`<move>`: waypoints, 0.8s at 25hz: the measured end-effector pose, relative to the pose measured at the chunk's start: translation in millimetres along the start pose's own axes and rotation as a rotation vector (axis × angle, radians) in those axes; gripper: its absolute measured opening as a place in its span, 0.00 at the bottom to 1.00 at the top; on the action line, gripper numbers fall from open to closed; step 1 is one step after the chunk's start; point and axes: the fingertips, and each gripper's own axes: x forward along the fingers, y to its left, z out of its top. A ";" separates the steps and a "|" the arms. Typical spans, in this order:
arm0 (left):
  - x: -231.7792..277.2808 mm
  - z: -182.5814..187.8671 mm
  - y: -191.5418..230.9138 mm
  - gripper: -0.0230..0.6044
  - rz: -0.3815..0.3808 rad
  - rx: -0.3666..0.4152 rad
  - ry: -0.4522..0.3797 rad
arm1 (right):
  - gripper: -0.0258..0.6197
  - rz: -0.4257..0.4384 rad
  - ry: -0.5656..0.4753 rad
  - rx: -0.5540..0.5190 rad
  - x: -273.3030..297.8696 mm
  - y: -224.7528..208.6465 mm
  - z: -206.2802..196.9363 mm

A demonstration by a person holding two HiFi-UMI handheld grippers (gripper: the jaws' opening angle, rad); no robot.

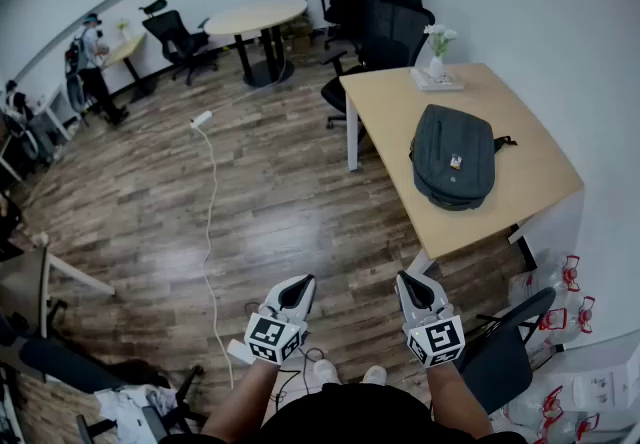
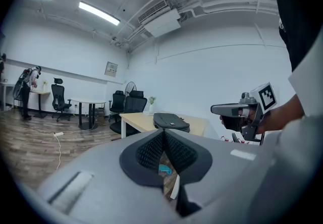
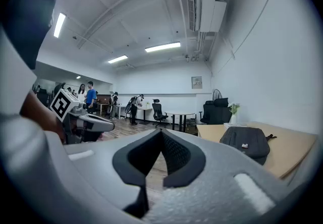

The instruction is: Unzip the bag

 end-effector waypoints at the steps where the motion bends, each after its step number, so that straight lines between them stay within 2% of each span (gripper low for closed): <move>1: -1.4 -0.3 1.9 0.07 0.002 0.001 0.002 | 0.04 -0.002 0.001 0.001 0.9 1.7 0.4; 10: -14.8 -0.3 20.1 0.07 -0.002 0.019 -0.005 | 0.04 -0.009 -0.013 -0.002 11.6 22.5 0.4; 14: -29.1 -12.2 30.3 0.07 -0.003 0.015 0.011 | 0.04 -0.029 -0.020 0.026 12.9 33.8 -5.5; 20: -24.5 -28.0 42.8 0.07 -0.003 0.000 0.045 | 0.04 -0.060 -0.012 0.059 17.0 25.5 -17.1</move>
